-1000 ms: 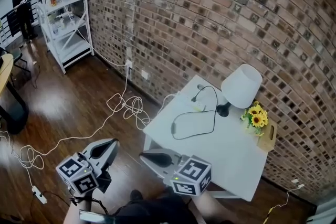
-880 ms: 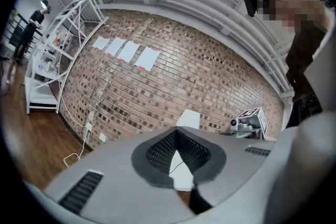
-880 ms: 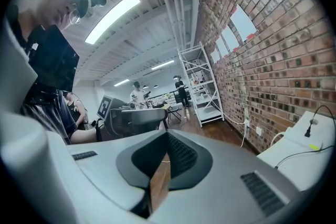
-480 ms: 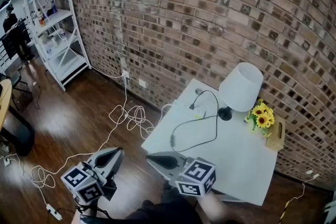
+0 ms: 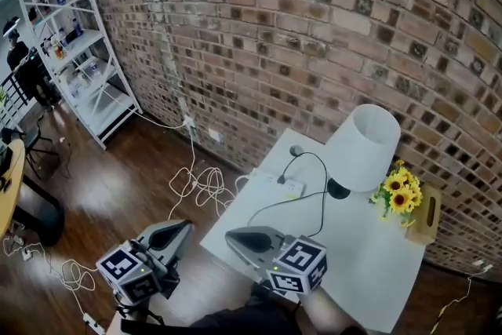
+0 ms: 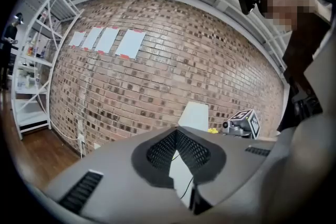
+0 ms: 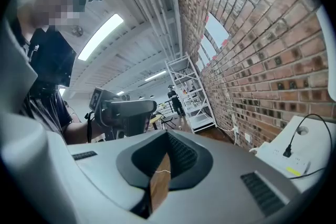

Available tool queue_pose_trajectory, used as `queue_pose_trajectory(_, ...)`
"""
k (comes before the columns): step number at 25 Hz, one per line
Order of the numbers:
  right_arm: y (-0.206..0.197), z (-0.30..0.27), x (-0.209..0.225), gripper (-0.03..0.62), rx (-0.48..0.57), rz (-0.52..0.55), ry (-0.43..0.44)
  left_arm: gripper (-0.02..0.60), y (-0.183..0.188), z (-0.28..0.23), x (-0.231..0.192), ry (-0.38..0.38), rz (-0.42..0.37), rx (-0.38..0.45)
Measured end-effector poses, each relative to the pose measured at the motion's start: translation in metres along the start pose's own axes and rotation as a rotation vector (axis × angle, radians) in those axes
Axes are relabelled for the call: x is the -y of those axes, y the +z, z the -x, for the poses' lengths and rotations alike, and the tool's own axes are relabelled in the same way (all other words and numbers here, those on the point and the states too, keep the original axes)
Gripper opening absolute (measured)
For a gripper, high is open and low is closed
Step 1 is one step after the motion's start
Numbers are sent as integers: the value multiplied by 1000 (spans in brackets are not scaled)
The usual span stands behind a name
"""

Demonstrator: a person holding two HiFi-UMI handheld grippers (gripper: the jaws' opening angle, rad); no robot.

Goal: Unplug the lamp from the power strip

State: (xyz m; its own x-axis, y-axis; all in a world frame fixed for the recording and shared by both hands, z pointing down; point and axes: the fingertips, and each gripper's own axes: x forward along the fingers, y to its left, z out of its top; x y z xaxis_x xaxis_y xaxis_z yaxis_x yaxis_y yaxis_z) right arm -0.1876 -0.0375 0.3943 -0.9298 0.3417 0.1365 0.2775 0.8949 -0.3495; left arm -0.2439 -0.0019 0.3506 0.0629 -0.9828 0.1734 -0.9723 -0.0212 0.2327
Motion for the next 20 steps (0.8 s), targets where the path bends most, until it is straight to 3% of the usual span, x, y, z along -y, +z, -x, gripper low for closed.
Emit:
queue_pose_trajectory(3, 0, 14, 34, -12, 6, -31, -24, 9, 7, -30, 13, -4, 38, -28)
queue_pose_trajectory(6, 2, 31, 63, -11, 18, -46, -66, 9, 3, -52, 14, -17, 12, -66)
queue_pose_trajectory(10, 3, 50, 83, -11, 41, -62, -103, 9, 5, -82, 15, -16, 46, -80)
queue_pose_trajectory(15, -2, 68, 104, -12, 53, -88, -164, 9, -1, -117, 15, -38, 32, -133)
queue_pose_trajectory(17, -4, 72, 110, -12, 55, -98, -188, 11, -5, -126, 15, -66, 6, -152)
queue_pose_trajectory(20, -7, 76, 117, -11, 51, -99, -221, 11, -13, -140, 9, -121, -109, -168)
